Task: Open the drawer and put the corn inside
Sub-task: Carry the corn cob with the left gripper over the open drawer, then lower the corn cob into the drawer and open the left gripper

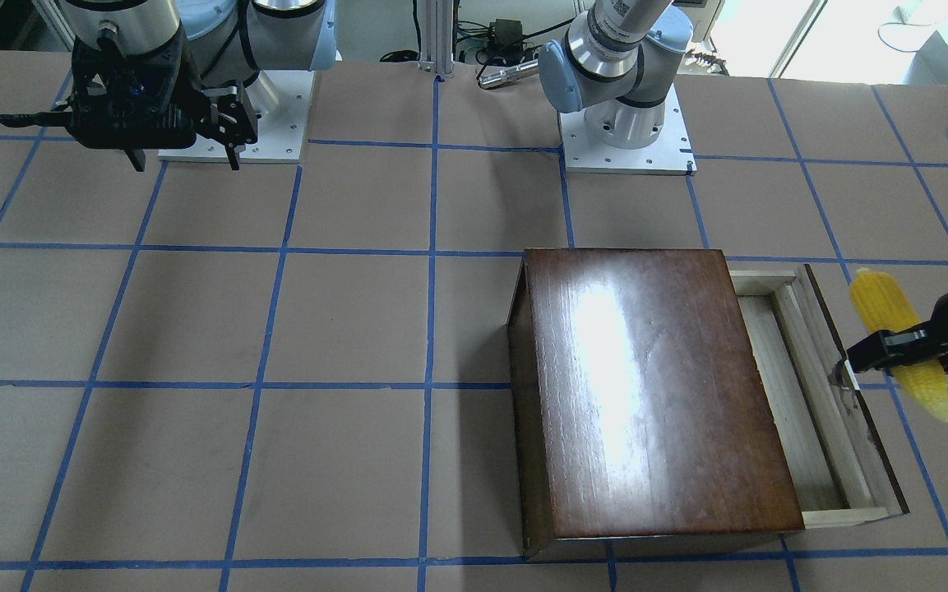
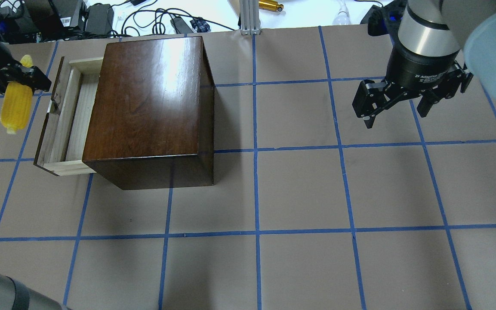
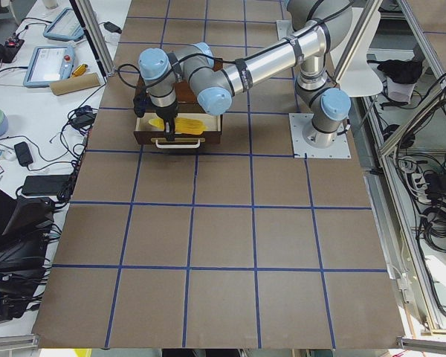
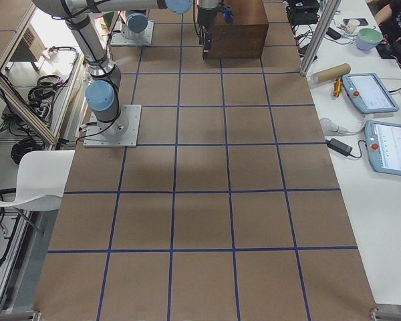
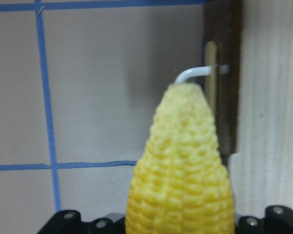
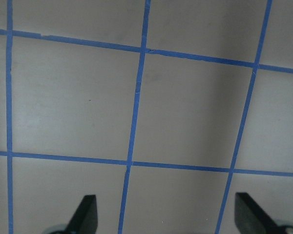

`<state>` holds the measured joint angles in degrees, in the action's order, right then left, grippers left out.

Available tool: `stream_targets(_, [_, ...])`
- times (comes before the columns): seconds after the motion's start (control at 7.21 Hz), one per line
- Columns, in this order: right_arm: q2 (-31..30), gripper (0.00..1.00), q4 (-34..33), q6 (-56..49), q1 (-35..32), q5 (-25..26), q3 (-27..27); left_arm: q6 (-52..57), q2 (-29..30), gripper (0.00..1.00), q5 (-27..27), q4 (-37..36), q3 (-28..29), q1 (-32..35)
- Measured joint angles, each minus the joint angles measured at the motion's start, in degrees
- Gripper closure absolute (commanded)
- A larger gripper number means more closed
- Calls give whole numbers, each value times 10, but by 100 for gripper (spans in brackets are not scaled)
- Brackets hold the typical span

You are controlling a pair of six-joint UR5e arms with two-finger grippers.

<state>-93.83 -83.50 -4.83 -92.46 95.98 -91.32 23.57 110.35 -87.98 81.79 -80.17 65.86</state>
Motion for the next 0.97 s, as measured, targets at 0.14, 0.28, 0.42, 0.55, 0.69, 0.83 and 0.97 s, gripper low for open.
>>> stream_targets(0.14, [0, 0, 0, 0, 0, 0, 0, -25, 1, 100, 11, -1, 1, 23])
stream_targets(0.28, [0, 0, 0, 0, 0, 0, 0, -39, 2, 100, 16, -2, 0, 37])
stream_targets(0.42, [0, 0, 0, 0, 0, 0, 0, -47, 3, 45, 19, -3, -2, 43])
stream_targets(0.55, [0, 0, 0, 0, 0, 0, 0, -51, 5, 0, 19, -4, -3, 45])
stream_targets(0.69, [0, 0, 0, 0, 0, 0, 0, -52, 6, 0, 19, -4, -3, 46])
stream_targets(0.83, [0, 0, 0, 0, 0, 0, 0, -52, 6, 0, 19, -4, -2, 46])
stream_targets(0.97, [0, 0, 0, 0, 0, 0, 0, -53, 6, 0, 18, -4, -1, 46])
